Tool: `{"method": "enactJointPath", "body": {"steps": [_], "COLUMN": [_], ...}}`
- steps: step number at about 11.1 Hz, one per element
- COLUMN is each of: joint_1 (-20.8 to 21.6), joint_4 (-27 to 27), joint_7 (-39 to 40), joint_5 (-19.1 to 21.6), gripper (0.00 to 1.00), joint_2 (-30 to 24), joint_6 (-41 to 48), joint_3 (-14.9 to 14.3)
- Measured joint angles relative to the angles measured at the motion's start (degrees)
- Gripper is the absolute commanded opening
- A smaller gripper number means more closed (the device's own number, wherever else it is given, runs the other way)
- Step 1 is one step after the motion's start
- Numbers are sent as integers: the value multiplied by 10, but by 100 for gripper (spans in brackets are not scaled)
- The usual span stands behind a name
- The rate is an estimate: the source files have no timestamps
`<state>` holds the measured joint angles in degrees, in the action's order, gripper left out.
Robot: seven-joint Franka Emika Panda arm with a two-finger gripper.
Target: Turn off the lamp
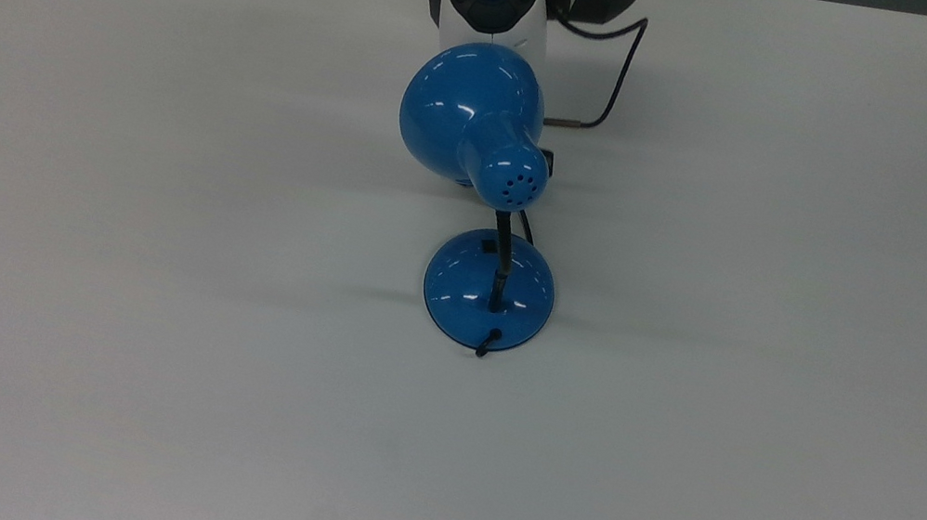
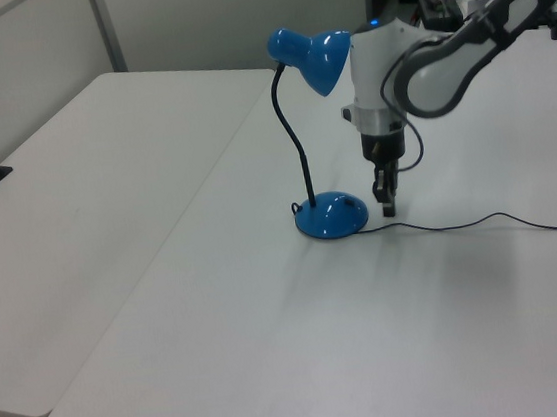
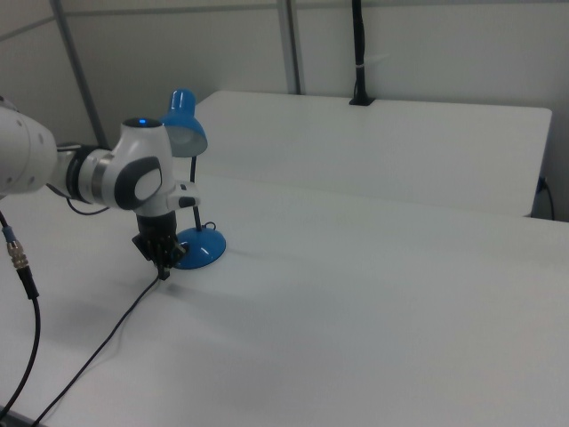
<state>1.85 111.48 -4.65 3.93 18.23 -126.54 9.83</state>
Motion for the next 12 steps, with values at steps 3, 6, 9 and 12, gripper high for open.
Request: {"method": "enactJointPath", "body": {"steps": [3,6,9,12], "joint_1": [-13,-48,-68,-71], "joint_4": [-47,-69,-114,-143], "joint_7": [13,55,65,68], "joint_5": [-43,-58,-57,-22], "gripper": [100,100,100,100], "joint_2": [-72,-147,-170,-170], "joint_6": [211,297,309,273], "joint_3": [0,-2,-25,-83]}}
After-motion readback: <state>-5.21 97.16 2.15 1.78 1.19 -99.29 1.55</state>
